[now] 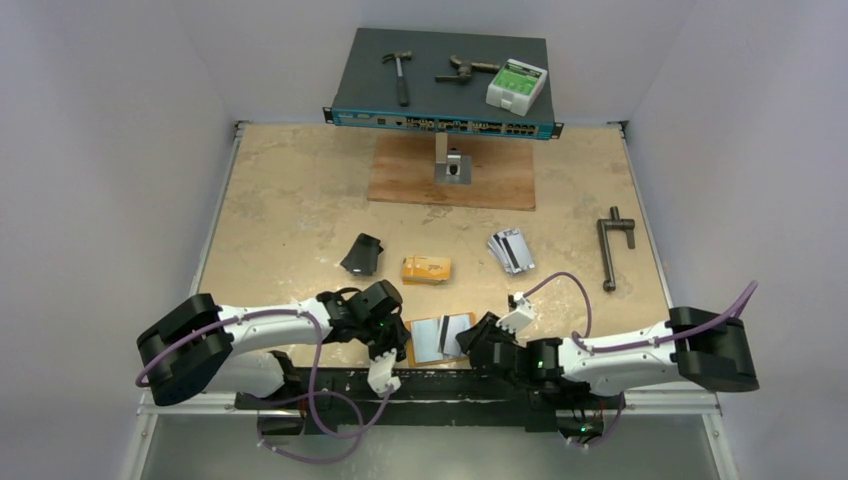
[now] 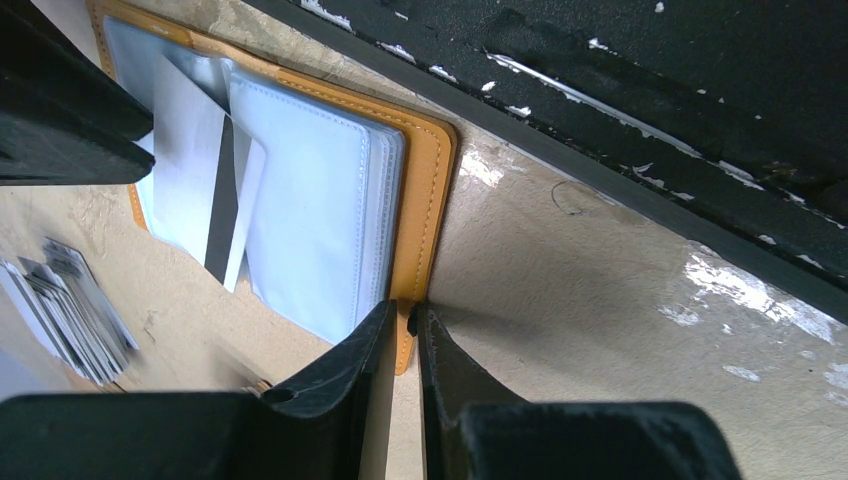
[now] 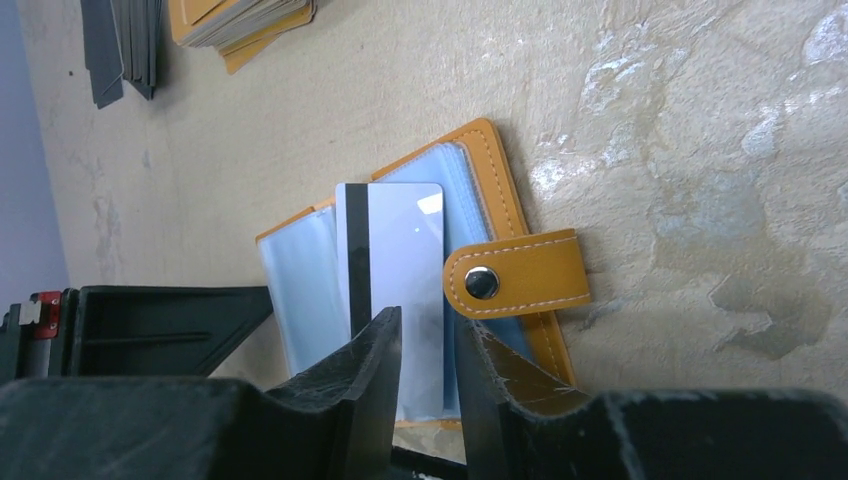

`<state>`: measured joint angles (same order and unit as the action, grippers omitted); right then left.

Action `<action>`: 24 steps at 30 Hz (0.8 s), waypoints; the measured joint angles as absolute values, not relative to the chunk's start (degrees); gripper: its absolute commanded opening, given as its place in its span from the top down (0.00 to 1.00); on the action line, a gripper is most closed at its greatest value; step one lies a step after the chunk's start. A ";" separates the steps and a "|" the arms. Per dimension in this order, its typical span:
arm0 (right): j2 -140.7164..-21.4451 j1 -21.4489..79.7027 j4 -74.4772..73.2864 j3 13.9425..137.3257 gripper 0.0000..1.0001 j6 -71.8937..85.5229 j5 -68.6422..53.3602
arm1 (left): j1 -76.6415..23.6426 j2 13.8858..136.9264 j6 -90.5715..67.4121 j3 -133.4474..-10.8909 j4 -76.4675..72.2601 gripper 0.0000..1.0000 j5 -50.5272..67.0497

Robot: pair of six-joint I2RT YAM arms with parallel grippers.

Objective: Put the credit cards into the card holder
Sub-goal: Insert the credit card into the card holder.

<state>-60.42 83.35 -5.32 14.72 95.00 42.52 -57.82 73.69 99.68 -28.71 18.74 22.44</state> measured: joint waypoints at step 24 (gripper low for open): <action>-62.57 80.55 10.48 10.72 0.79 92.99 42.39 | -57.95 73.60 99.70 -28.69 18.96 0.88 22.28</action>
